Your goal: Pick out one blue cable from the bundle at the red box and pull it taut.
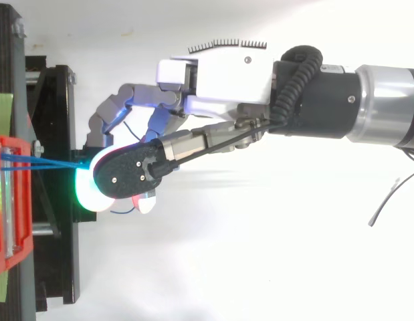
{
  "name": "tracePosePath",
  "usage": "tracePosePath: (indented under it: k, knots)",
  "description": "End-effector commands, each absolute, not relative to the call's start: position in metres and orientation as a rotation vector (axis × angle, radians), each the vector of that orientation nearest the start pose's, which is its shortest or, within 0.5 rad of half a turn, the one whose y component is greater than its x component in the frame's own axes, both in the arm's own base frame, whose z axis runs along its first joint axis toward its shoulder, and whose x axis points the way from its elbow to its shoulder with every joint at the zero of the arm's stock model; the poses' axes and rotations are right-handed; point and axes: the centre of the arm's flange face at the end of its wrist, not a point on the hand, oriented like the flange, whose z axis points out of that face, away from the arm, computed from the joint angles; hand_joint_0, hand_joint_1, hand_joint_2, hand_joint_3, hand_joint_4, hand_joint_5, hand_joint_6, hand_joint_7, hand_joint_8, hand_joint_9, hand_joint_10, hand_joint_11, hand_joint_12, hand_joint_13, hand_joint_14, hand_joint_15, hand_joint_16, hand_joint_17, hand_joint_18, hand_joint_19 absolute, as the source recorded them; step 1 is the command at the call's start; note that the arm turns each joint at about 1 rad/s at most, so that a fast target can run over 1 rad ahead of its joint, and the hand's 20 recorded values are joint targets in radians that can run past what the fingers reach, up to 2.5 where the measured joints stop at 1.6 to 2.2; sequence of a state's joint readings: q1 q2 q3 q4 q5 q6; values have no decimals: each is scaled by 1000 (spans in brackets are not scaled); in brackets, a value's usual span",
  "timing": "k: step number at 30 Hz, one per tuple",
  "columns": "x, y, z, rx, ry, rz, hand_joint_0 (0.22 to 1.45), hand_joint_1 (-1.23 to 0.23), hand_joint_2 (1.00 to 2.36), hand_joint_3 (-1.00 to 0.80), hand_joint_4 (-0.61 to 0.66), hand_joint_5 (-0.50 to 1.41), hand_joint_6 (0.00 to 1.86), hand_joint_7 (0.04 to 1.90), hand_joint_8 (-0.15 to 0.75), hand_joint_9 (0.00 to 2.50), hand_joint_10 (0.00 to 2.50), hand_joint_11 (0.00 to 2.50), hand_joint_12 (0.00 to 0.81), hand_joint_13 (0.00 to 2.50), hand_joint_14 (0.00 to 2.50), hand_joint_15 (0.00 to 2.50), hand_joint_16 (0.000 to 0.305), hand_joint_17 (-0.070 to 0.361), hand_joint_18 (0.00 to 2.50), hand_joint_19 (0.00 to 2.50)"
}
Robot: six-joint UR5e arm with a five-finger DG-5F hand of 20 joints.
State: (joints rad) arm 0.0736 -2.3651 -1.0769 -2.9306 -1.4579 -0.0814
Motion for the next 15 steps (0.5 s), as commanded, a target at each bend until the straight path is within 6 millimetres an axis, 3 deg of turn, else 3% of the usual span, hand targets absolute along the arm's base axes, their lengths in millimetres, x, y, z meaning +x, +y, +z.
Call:
tracePosePath:
  k: [1,15]
  knots:
    - [774,-89,234,1224,1307,1048,527,-452,1000,-500,58,-107,863,696,321,1157,22,610,340,930,17,477,51,115,860,680]
    - [772,-99,233,1219,1313,1007,535,-498,1001,-490,52,-110,849,695,314,1150,24,606,338,929,18,482,50,113,867,682]
